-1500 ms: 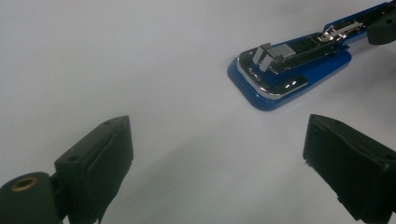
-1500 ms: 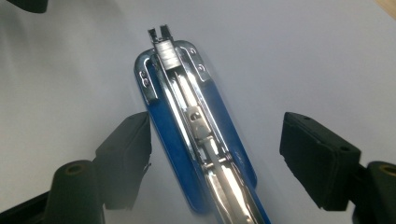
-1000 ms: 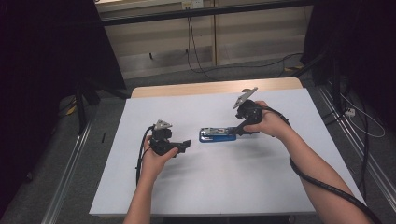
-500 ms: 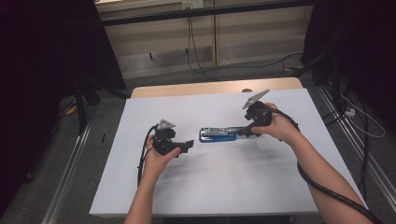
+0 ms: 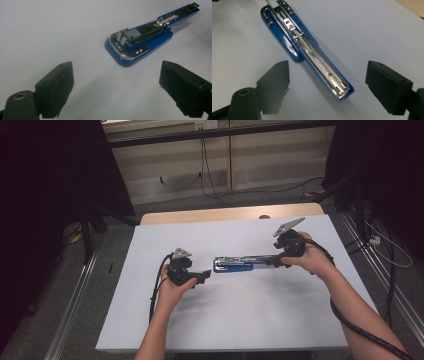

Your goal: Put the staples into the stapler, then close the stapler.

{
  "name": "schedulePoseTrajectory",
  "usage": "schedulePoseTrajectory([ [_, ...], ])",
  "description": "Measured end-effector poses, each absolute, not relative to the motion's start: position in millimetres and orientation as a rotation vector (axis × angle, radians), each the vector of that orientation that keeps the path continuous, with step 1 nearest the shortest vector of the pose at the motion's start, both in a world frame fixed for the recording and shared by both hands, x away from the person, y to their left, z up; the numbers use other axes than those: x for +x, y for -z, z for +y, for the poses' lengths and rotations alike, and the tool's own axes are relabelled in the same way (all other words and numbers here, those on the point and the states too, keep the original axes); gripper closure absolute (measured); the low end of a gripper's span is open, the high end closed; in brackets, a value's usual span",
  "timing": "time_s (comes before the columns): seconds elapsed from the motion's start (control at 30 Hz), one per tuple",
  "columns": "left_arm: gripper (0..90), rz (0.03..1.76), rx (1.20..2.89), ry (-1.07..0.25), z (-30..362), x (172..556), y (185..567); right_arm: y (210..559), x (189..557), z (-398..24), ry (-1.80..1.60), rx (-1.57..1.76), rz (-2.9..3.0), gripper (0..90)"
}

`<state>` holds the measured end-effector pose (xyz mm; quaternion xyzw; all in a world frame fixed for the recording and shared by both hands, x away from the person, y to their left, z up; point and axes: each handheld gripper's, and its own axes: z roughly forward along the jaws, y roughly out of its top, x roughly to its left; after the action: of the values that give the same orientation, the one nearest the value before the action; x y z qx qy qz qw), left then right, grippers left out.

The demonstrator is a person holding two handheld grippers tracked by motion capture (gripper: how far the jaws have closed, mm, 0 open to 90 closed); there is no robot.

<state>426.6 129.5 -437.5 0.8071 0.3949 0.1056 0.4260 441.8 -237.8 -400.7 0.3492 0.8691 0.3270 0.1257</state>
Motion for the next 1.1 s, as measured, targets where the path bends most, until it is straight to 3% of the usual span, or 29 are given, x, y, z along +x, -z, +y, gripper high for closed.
schedulePoseTrajectory([
  [0.27,14.2,0.972,2.028,-0.268,127,427,435,401,433,-247,-0.938,1.022,2.512,18.8],
  [0.43,20.0,0.971,2.02,-0.28,126,426,434,401,429,-251,-0.928,1.026,2.503,18.8],
  [0.53,29.1,0.97,2.014,-0.281,124,426,434,402,427,-253,-0.925,1.026,2.496,18.8],
  [0.87,71.7,0.935,2.052,-0.292,115,426,434,409,420,-267,-0.916,1.072,2.463,19.4],
  [1.1,89.7,0.906,2.071,-0.312,106,426,437,414,415,-274,-0.894,1.09,2.454,23.1],
])
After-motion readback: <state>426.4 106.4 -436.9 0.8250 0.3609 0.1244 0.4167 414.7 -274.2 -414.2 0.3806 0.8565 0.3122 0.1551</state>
